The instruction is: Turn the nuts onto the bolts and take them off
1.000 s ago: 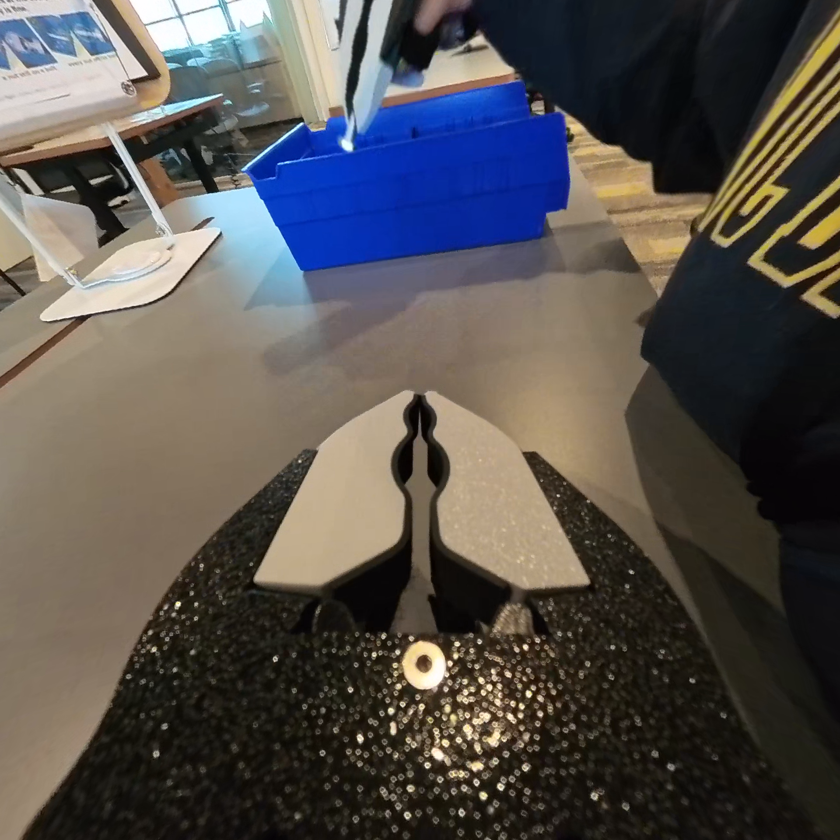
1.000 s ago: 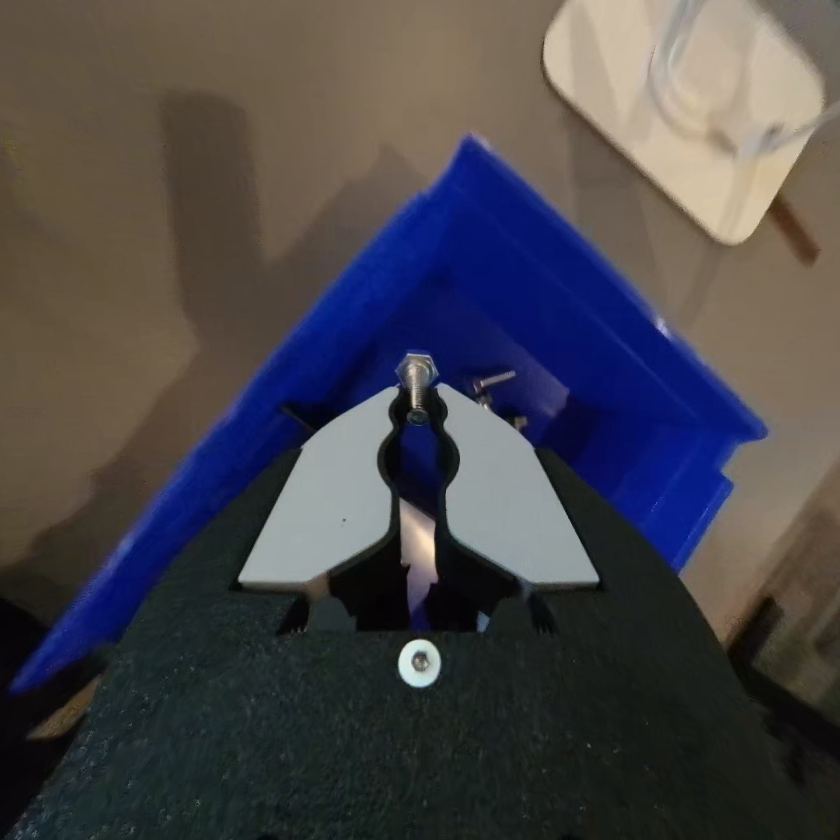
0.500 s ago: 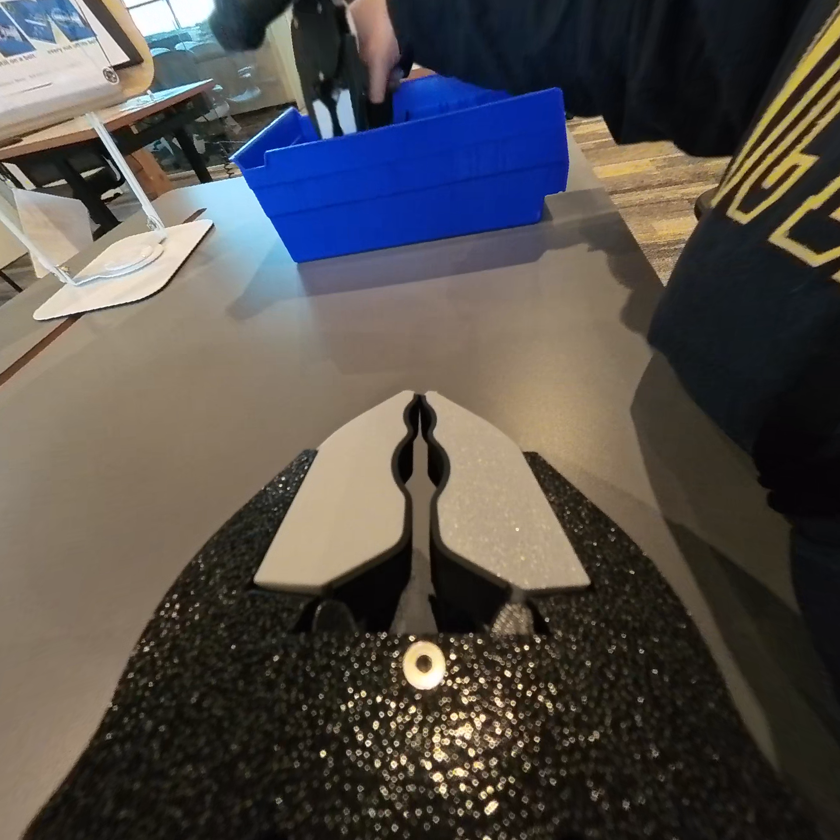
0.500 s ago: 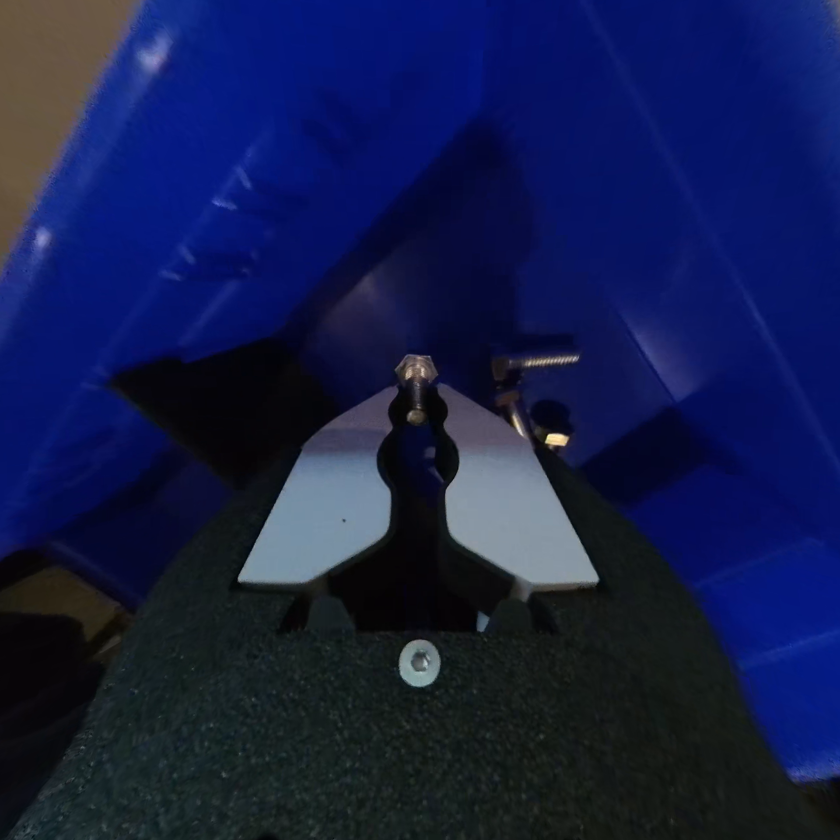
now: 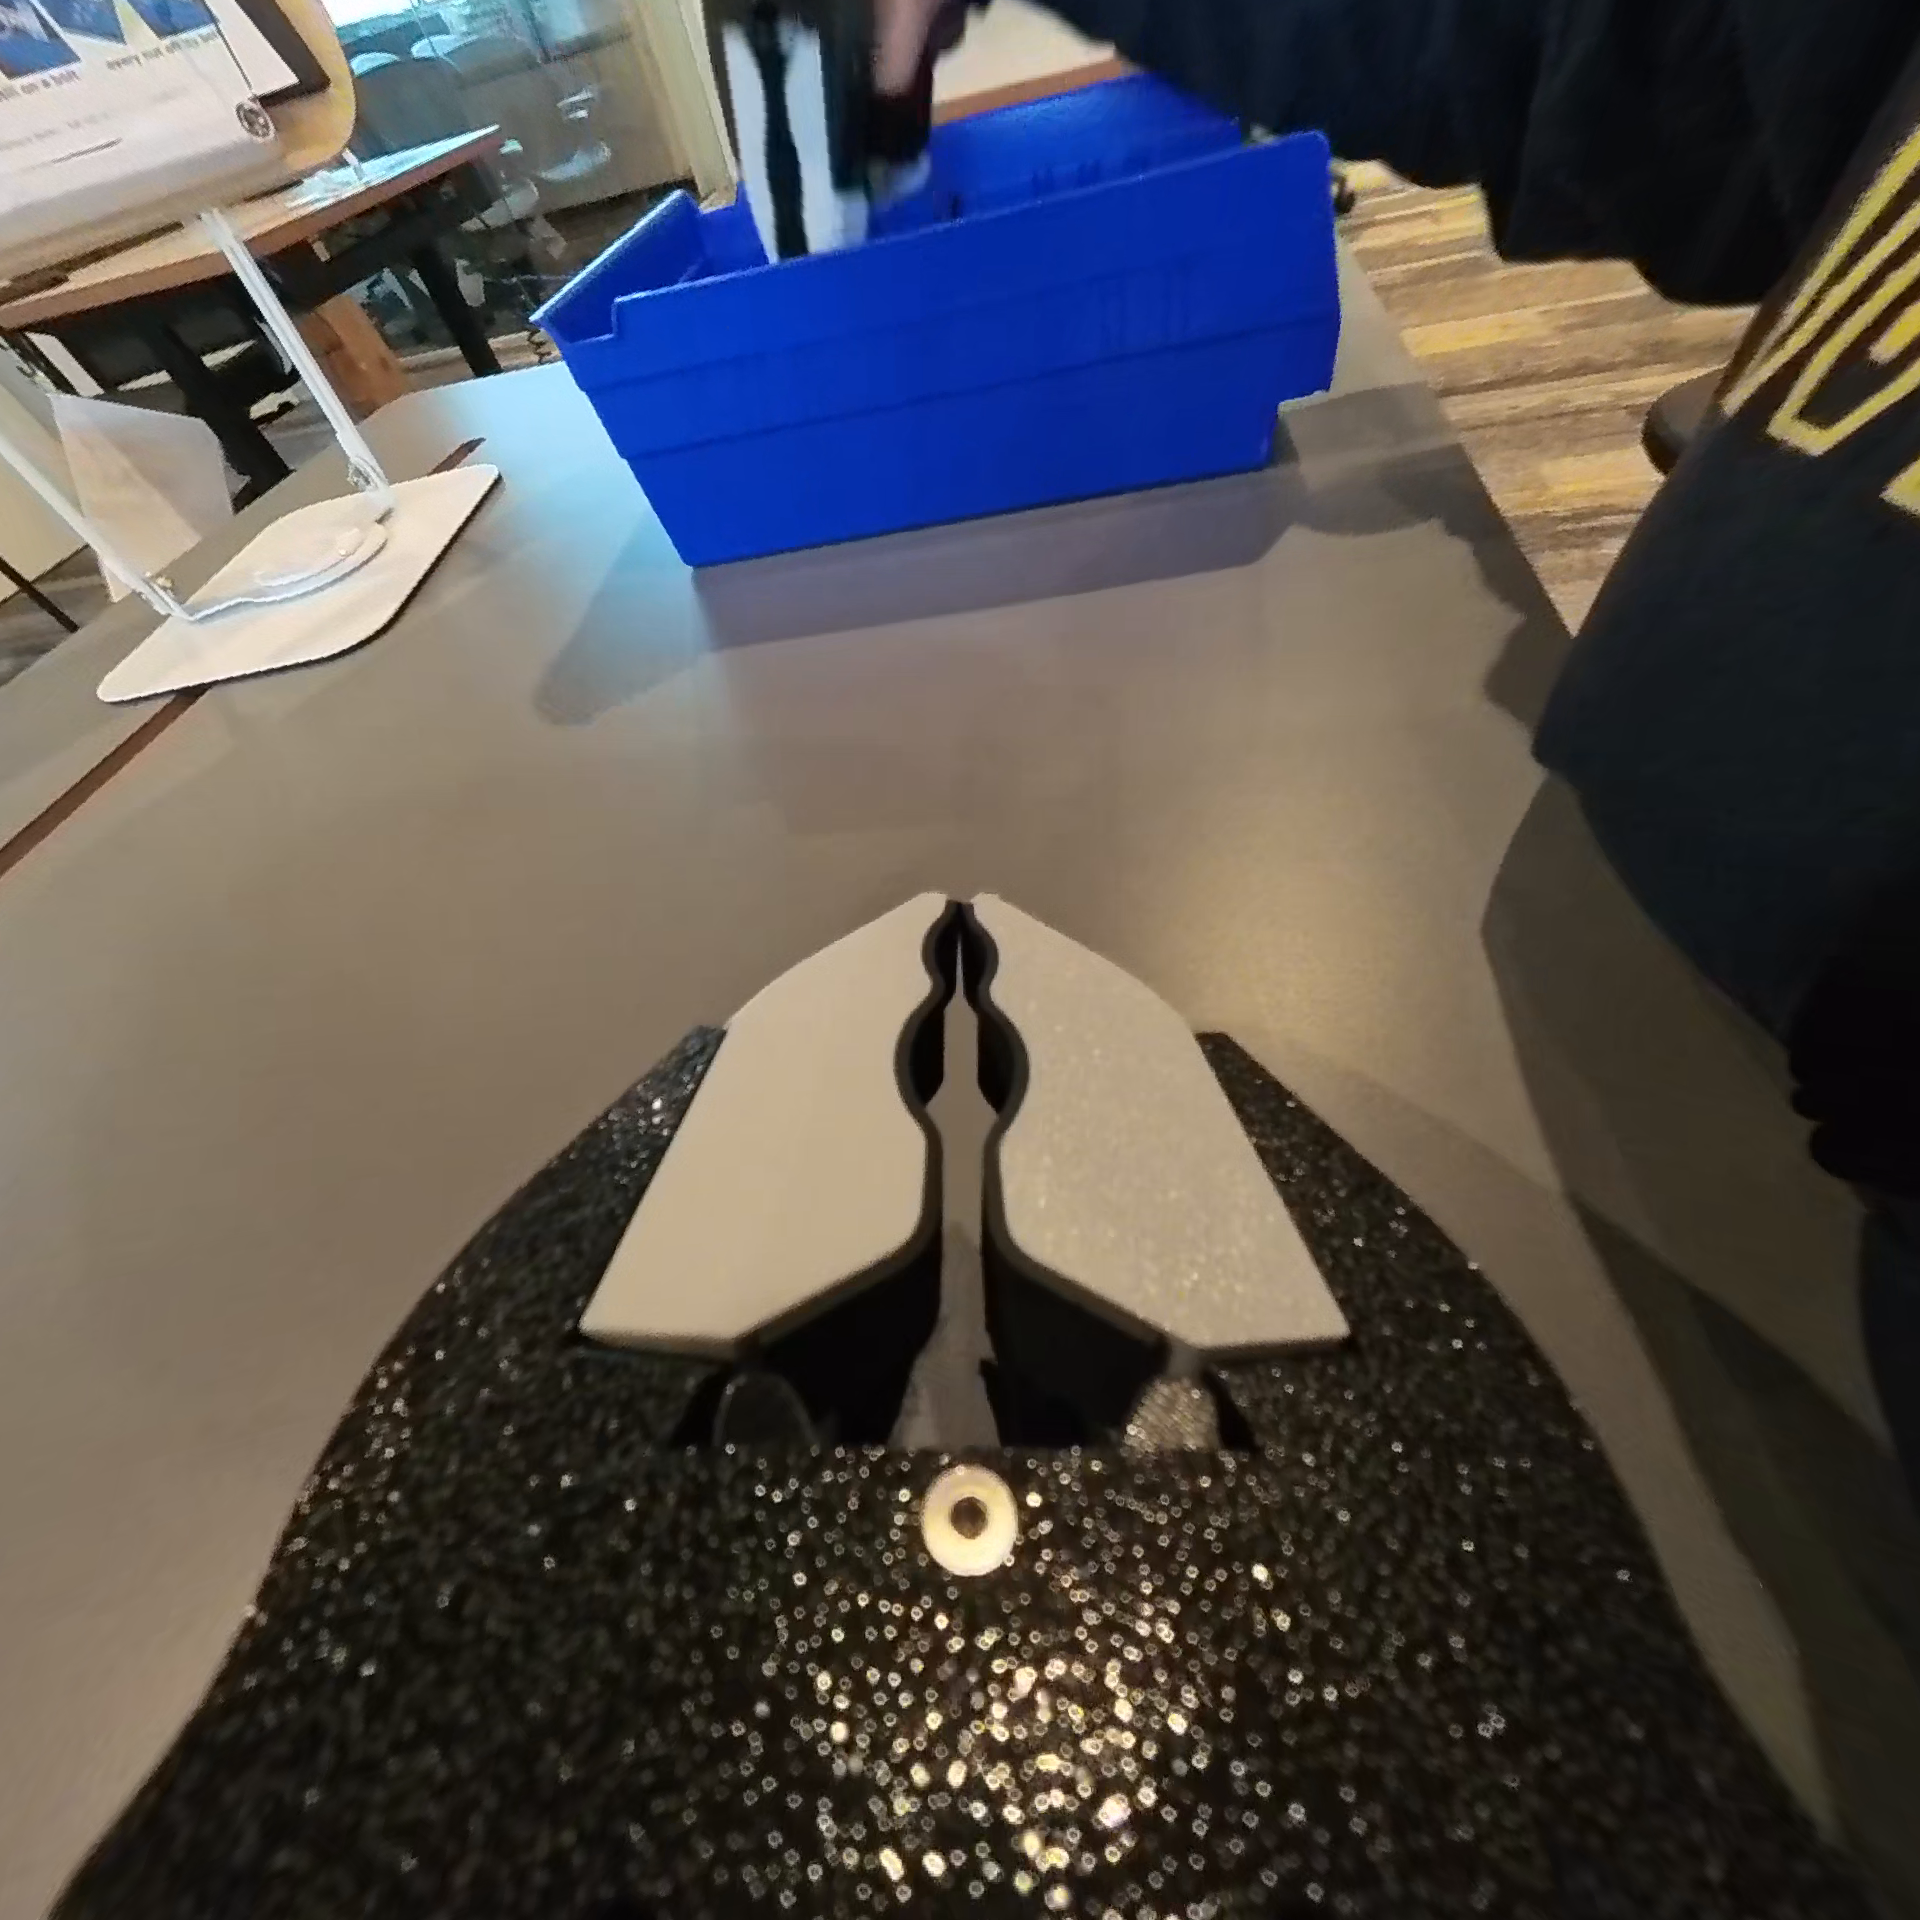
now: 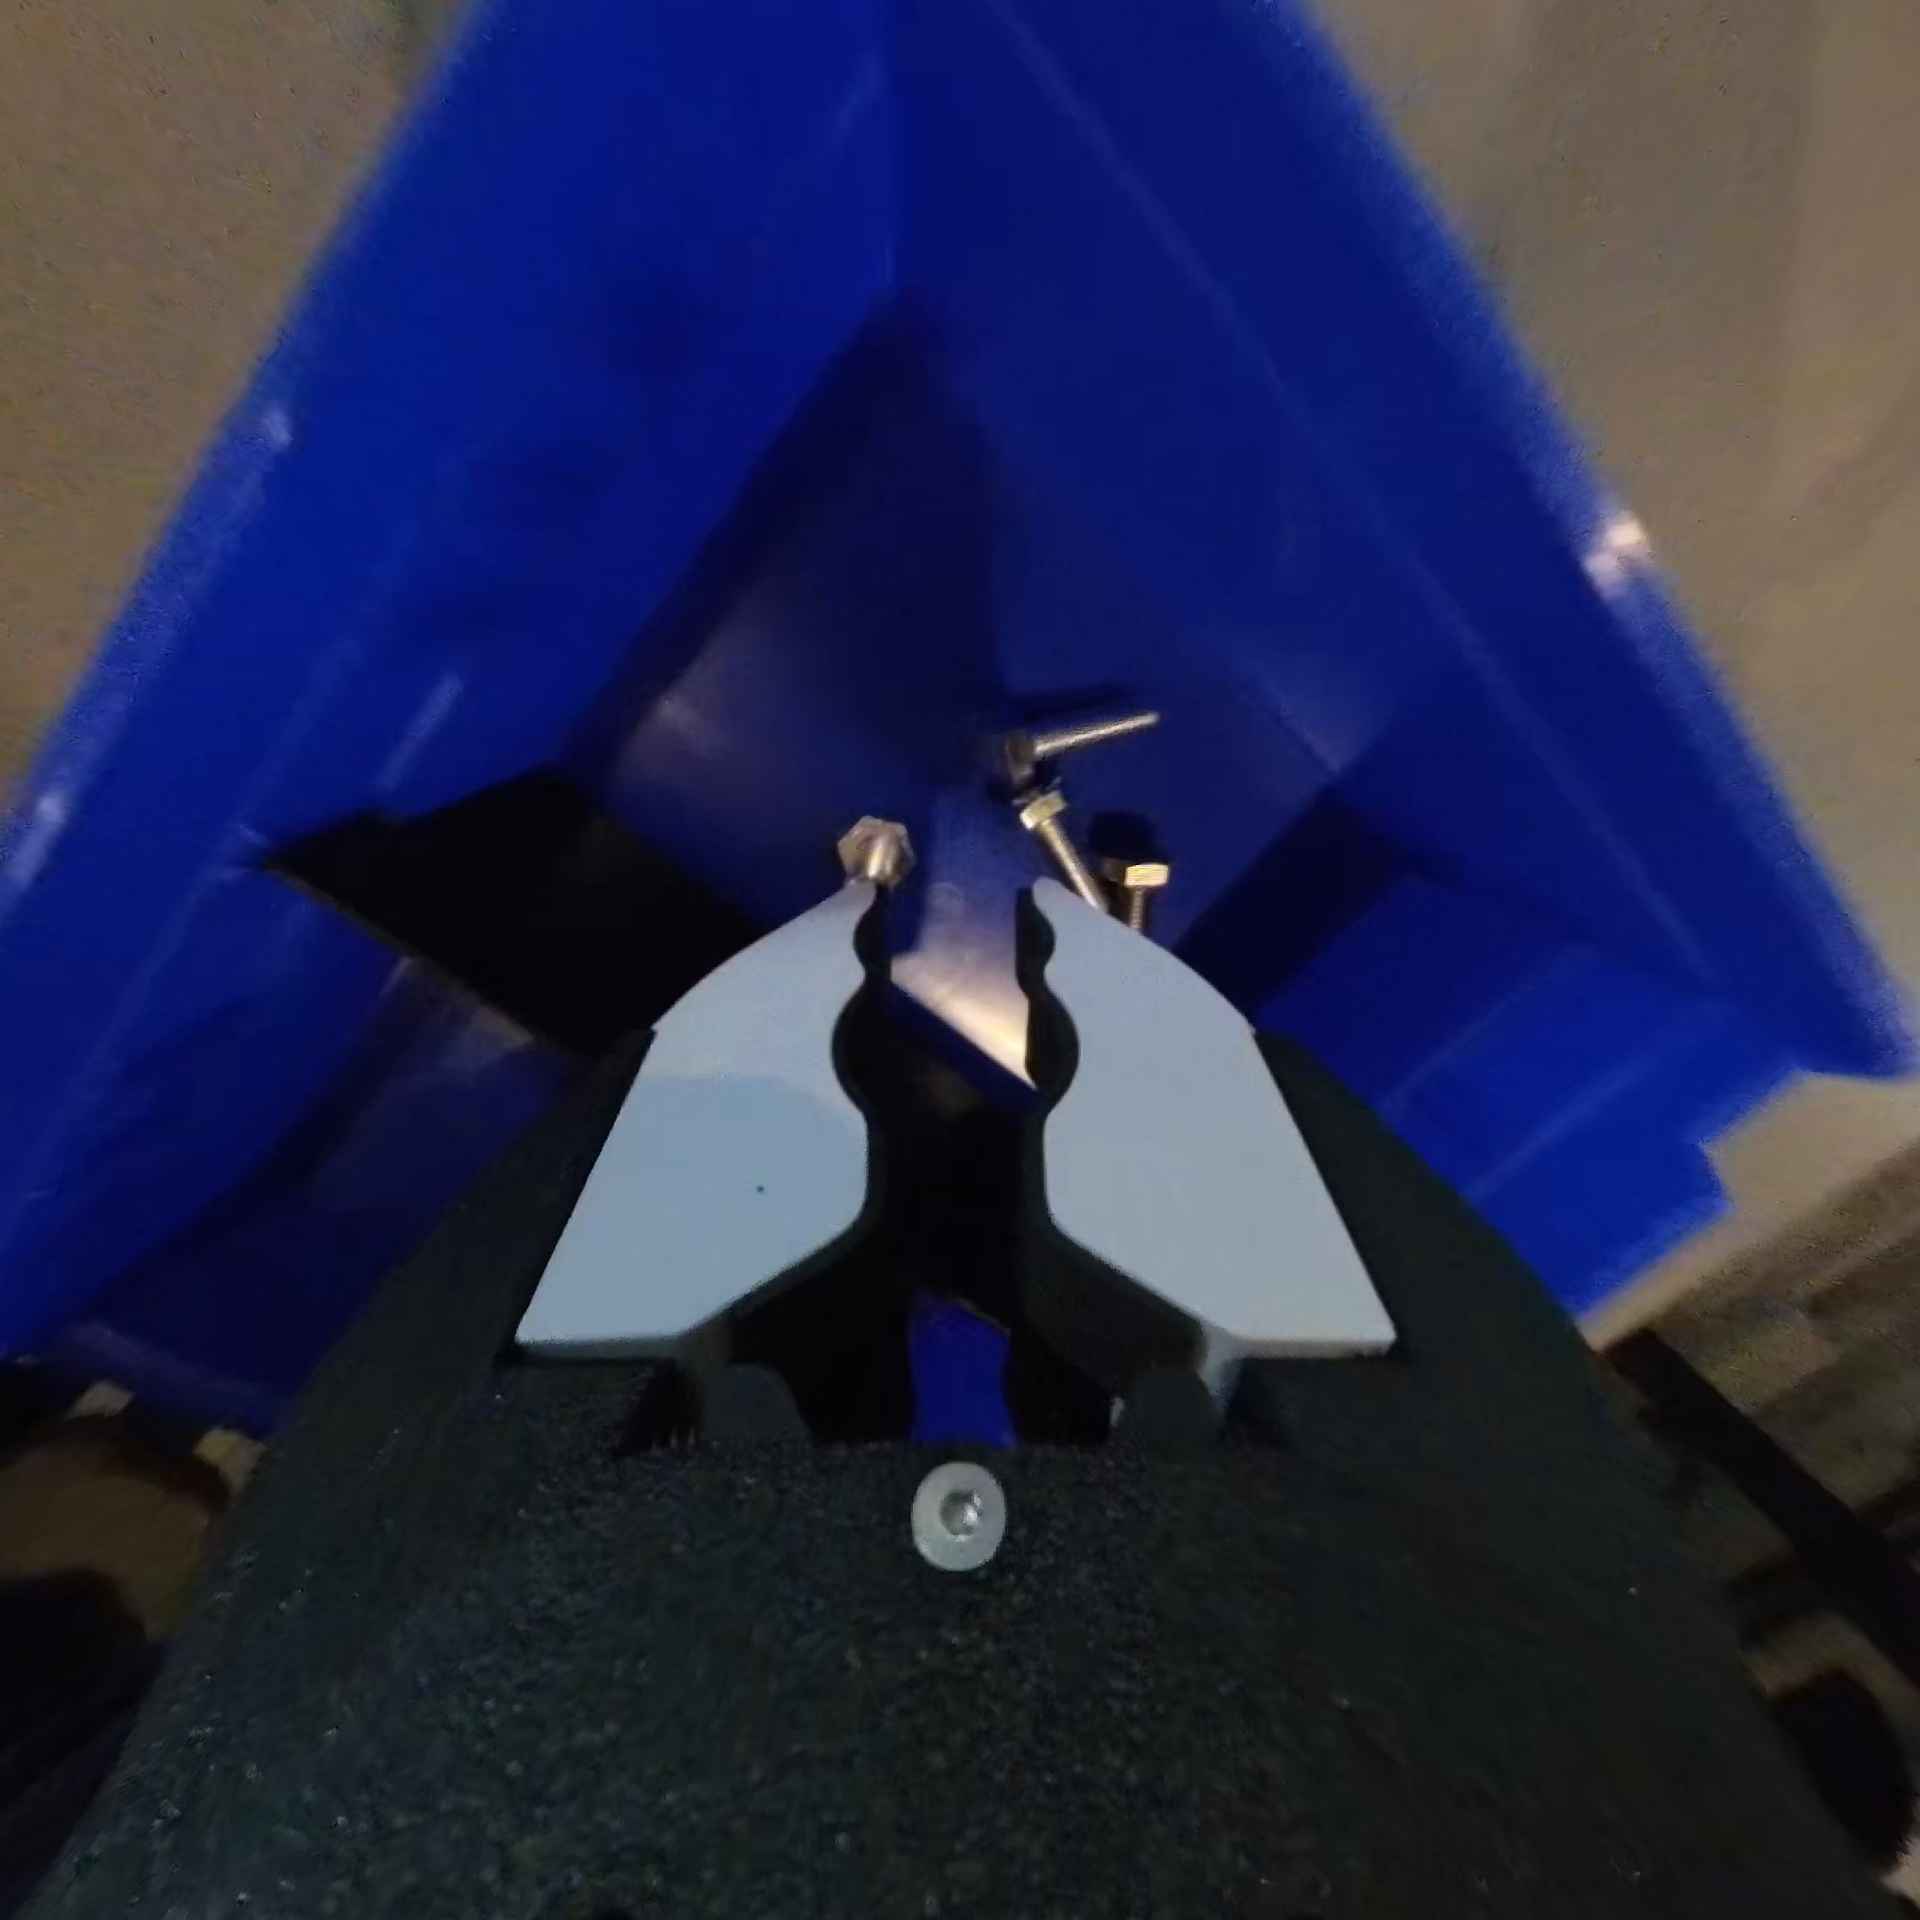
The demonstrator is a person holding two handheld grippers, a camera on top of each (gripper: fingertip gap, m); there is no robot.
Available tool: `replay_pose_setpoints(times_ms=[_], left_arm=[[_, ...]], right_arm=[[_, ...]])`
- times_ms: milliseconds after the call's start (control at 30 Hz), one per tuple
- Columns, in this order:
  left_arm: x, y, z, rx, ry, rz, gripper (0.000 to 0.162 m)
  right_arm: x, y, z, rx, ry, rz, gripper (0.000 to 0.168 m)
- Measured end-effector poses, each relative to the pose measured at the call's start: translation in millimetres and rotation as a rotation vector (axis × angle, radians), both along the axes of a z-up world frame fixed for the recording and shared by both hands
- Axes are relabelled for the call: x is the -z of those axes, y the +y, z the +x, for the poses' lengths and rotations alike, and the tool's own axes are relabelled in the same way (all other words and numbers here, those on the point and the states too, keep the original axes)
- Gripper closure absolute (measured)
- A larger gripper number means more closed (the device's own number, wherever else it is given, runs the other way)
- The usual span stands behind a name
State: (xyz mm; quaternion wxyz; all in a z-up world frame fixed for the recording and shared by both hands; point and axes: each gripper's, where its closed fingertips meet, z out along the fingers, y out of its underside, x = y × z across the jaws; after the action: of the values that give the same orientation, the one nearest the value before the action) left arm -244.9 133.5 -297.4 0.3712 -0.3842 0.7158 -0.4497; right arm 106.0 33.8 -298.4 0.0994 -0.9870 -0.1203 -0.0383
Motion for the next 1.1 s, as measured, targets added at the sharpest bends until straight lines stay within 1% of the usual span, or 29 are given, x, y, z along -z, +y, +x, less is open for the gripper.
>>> replay_pose_setpoints(times_ms=[100,167,267,367,433,533,667,700,767,867,967,1033,1100], left_arm=[[1.2,1.2,0.4,-0.012,0.008,0.006,0.162],[2.2,1.9,0.8,-0.018,0.015,0.008,0.162],[3.2,3.1,1.5,-0.031,0.023,0.011,0.162],[3.8,4.0,2.0,-0.042,0.027,0.016,0.162],[4.4,4.9,2.8,-0.054,0.030,0.022,0.162],[4.6,7.2,4.3,-0.082,0.024,0.039,0.162],[7.0,7.8,6.1,-0.109,0.022,0.089,0.160],[8.1,8.1,6.9,-0.116,0.024,0.106,0.159],[7.9,9.5,8.6,-0.131,0.019,0.139,0.151],[0.1,15.0,10.0,-0.180,-0.012,0.200,0.146],[-6.0,27.9,12.2,-0.280,0.004,0.260,0.148],[-11.9,33.5,14.4,-0.340,0.019,0.258,0.148],[-20.1,41.1,15.6,-0.407,0.027,0.267,0.145]], right_arm=[[-33.1,8.2,-10.3,0.010,-0.110,0.131,0.145],[-55.3,16.7,-31.4,0.001,-0.144,0.246,0.142],[-82.2,32.6,-85.0,-0.031,-0.139,0.440,0.138],[-94.8,52.0,-162.1,-0.116,-0.030,0.645,0.140],[-91.6,64.3,-207.7,-0.183,0.064,0.768,0.139],[-70.6,86.6,-245.7,-0.202,0.192,0.942,0.136],[-42.9,115.7,-261.7,-0.130,0.372,1.118,0.132],[-38.5,119.7,-262.0,-0.117,0.395,1.142,0.131],[-36.7,119.6,-265.9,-0.127,0.428,1.110,0.125],[-44.2,114.6,-261.3,-0.154,0.331,1.173,0.124],[-47.6,110.1,-255.4,-0.139,0.222,1.195,0.124],[-50.1,108.1,-253.4,-0.140,0.163,1.200,0.124],[-53.1,106.4,-254.4,-0.146,0.143,1.213,0.124]])
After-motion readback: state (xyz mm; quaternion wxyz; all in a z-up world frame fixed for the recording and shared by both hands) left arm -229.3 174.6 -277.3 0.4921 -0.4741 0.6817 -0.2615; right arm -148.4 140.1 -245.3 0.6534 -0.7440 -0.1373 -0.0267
